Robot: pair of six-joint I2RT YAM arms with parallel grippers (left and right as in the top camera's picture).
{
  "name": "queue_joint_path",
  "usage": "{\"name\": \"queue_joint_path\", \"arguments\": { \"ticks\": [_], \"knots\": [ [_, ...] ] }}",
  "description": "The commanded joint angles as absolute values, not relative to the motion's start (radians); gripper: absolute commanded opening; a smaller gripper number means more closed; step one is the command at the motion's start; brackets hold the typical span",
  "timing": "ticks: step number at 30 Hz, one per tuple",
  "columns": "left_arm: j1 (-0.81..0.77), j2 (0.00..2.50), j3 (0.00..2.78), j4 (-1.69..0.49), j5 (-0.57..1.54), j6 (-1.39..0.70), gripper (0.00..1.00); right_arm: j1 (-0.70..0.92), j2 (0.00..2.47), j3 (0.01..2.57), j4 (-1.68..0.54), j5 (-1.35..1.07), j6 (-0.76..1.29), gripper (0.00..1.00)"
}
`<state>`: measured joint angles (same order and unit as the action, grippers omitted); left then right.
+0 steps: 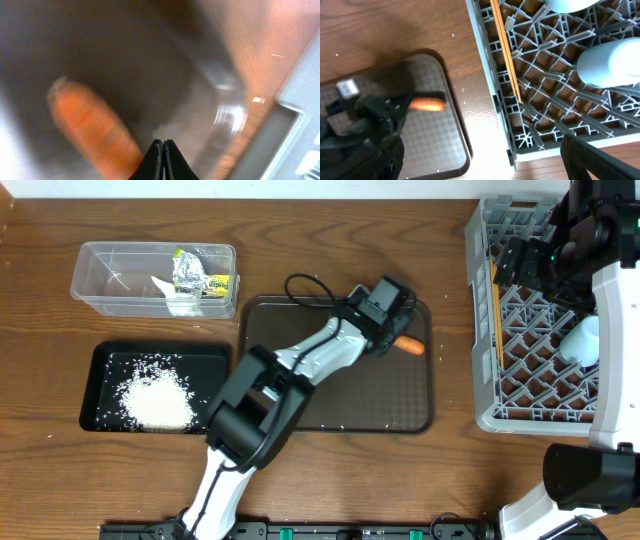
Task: Sort waste into correct bins and load items into the dishwasher rack
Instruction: 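Grasp the carrot with the left gripper near the tray's edge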
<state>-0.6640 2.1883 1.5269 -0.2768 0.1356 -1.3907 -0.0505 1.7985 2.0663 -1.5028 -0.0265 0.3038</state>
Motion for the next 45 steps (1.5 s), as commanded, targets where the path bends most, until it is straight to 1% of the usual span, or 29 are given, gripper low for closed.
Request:
{"name": "queue_joint_path", "arguments": {
  "ticks": [1,5,7,10,13,14,15,16,17,20,22,25,26,28,30,32,38,45],
  "knots": [
    [-0.591,2.133,1.510,-0.412,0.141,-1.388,0.06,-0.051,1.803,2.065,-1.504,-0.027,0.314,0.99],
    [-0.516,2.018,1.510,-0.657,0.103,-1.385,0.06,-0.051,1.803,2.065,-1.504,-0.027,0.314,0.99],
    [-0.494,1.960,1.510,-0.719,0.096,-1.354,0.06,-0.051,1.803,2.065,-1.504,-0.027,0.314,0.99],
    [-0.490,1.884,1.510,-0.698,0.098,-1.245,0.06,-0.051,1.803,2.065,-1.504,-0.027,0.314,0.99],
    [-0.510,1.831,1.510,-0.634,0.150,-1.020,0.07,-0.051,1.803,2.065,-1.504,-0.027,0.314,0.99],
    [-0.520,1.824,1.510,-0.631,0.168,-0.953,0.14,-0.051,1.803,2.065,-1.504,-0.027,0.314,0.99],
    [-0.533,1.819,1.510,-0.633,0.193,-0.862,0.29,-0.051,1.803,2.065,-1.504,-0.027,0.314,0.99],
    [-0.548,1.820,1.509,-0.647,0.218,-0.760,0.48,-0.051,1.803,2.065,-1.504,-0.027,0.314,0.99],
    [-0.558,1.821,1.509,-0.668,0.229,-0.697,0.61,-0.051,1.803,2.065,-1.504,-0.027,0.314,0.99],
    [-0.595,1.824,1.509,-0.806,0.239,-0.491,0.93,-0.051,1.803,2.065,-1.504,-0.027,0.314,0.99],
    [-0.610,1.823,1.509,-0.902,0.239,-0.409,0.96,-0.051,1.803,2.065,-1.504,-0.027,0.314,0.99],
    [-0.614,1.823,1.509,-0.993,0.253,-0.449,0.97,-0.051,1.803,2.065,-1.504,-0.027,0.314,0.99],
    [-0.614,1.823,1.509,-1.013,0.265,-0.470,1.00,-0.051,1.803,2.065,-1.504,-0.027,0.314,0.99],
    [-0.614,1.823,1.509,-1.042,0.326,-0.443,0.99,-0.051,1.803,2.065,-1.504,-0.027,0.314,0.99],
    [-0.616,1.823,1.509,-1.057,0.397,-0.293,0.99,-0.051,1.803,2.065,-1.504,-0.027,0.314,0.99],
    [-0.626,1.823,1.509,-1.063,0.435,-0.201,0.99,-0.051,1.803,2.065,-1.504,-0.027,0.314,0.99],
    [-0.725,1.829,1.509,-1.072,0.431,0.028,0.99,-0.051,1.803,2.065,-1.504,-0.027,0.314,0.99],
    [-0.861,1.837,1.509,-1.053,0.173,0.086,0.99,-0.051,1.803,2.065,-1.504,-0.027,0.314,0.99]
  ]
}}
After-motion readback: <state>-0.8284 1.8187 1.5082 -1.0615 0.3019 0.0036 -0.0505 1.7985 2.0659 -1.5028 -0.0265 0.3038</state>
